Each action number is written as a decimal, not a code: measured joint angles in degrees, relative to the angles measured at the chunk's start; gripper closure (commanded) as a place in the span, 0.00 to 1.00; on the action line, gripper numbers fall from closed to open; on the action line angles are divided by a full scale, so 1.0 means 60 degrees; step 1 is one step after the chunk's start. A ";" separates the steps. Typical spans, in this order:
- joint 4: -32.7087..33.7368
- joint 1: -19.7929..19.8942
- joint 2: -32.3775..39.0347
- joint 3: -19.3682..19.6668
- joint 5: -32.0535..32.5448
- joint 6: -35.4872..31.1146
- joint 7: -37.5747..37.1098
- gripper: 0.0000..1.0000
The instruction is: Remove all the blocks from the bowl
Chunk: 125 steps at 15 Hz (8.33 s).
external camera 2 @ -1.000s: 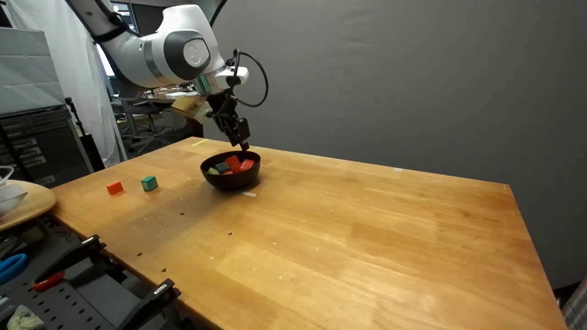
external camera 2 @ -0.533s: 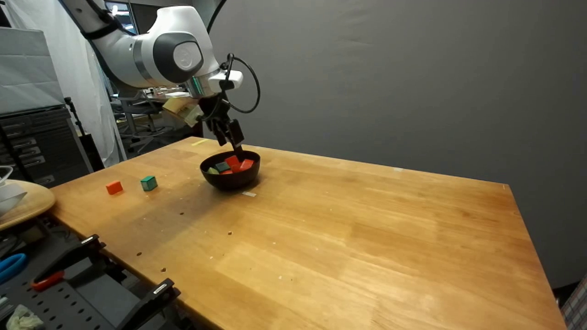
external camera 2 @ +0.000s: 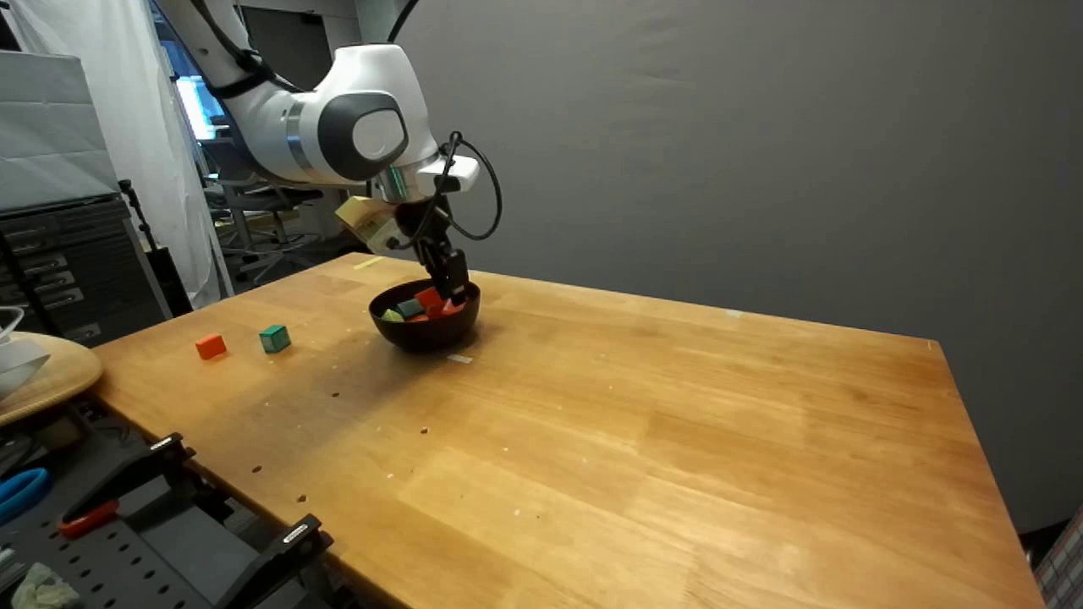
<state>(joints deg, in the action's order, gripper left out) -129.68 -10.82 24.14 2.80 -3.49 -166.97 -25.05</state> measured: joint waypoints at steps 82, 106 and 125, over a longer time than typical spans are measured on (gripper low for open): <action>0.3232 0.0262 0.1543 -0.0688 -0.0017 0.4604 0.1626 0.17; 0.4094 0.0262 0.1644 -0.0344 0.0135 0.5554 0.1572 0.97; 0.4582 0.0259 0.2173 -0.0420 0.0207 0.5469 0.1831 0.56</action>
<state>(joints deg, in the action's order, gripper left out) -102.19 -9.27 37.18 0.28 -2.25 -134.16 -14.07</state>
